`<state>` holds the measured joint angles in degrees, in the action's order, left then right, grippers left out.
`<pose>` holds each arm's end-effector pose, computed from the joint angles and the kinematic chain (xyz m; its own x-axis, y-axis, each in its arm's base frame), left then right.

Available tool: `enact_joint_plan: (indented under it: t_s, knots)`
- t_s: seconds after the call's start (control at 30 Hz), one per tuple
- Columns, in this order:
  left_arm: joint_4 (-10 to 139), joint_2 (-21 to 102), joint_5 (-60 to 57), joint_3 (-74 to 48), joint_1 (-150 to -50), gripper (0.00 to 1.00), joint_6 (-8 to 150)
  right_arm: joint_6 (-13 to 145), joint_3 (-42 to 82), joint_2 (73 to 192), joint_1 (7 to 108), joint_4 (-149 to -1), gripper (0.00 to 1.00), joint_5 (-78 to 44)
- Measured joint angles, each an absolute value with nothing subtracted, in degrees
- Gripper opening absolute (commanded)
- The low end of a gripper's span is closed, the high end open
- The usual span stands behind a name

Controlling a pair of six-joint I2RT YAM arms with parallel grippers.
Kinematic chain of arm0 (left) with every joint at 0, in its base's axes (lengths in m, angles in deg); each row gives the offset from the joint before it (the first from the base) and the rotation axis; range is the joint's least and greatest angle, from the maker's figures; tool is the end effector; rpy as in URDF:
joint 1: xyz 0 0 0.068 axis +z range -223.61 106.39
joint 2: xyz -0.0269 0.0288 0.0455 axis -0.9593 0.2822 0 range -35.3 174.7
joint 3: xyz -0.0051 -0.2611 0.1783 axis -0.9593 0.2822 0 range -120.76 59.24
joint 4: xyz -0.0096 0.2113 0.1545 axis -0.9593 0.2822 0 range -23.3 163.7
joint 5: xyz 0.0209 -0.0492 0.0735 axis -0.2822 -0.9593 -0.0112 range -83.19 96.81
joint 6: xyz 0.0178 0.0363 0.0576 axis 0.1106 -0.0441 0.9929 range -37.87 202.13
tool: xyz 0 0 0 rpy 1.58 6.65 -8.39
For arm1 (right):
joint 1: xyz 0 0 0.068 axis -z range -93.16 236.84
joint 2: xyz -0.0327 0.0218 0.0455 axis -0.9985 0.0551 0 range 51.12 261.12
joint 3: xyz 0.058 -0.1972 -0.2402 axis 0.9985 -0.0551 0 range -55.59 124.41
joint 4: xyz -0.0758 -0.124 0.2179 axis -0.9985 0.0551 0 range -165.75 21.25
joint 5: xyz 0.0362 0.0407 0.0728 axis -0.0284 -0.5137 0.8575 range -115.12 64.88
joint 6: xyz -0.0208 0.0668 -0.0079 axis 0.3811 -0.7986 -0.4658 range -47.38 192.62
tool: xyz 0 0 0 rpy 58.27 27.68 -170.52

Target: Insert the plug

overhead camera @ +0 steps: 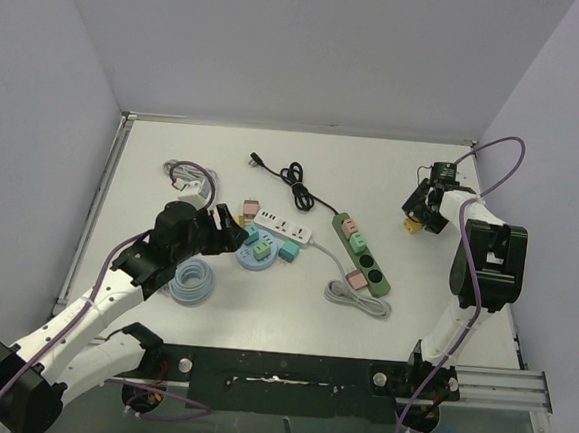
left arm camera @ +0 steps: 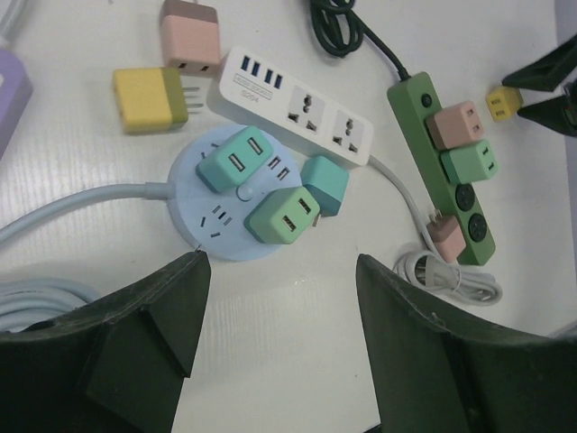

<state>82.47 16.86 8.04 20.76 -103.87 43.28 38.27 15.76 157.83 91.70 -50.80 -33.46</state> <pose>0.1716 -0.0986 0.2928 -0.6366 -0.3546 -0.6849 0.1135 0.8353 -0.5380 0.4063 -0.0429 0.2020 -0.6269 0.6136 -0.4801 0.6168 0.7674 0.1754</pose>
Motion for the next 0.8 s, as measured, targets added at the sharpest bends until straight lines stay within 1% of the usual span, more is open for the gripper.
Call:
enact_joint_plan:
  t_s: [0.13,0.2,0.3,0.43,0.6,0.7,0.8]
  knots:
    - [84.5,18.0,12.2,20.8,-103.9,0.64,39.6,38.6,15.5,157.8,91.6,-50.8,0.51,-32.9]
    - [85.4,18.8,13.5,20.8,-103.9,0.64,38.2,38.8,15.0,157.8,91.6,-50.9,0.43,-32.7]
    - [86.3,19.5,14.2,20.8,-103.9,0.64,36.8,39.2,14.6,157.8,91.3,-51.5,0.37,-32.1]
    - [86.7,19.5,14.1,20.8,-103.9,0.64,35.8,40.3,13.5,157.4,90.5,-53.2,0.36,-32.1]
    - [87.1,19.6,13.9,20.7,-103.9,0.64,34.7,43.4,9.2,153.5,87.6,-53.8,0.41,-32.2]
    - [87.1,19.6,12.5,20.7,-103.9,0.64,34.7,46.2,5.4,148.3,84.1,-53.2,0.42,-32.2]
    - [86.8,19.7,10.2,20.7,-103.9,0.64,34.8,49.3,2.3,139.8,79.8,-53.2,0.43,-31.4]
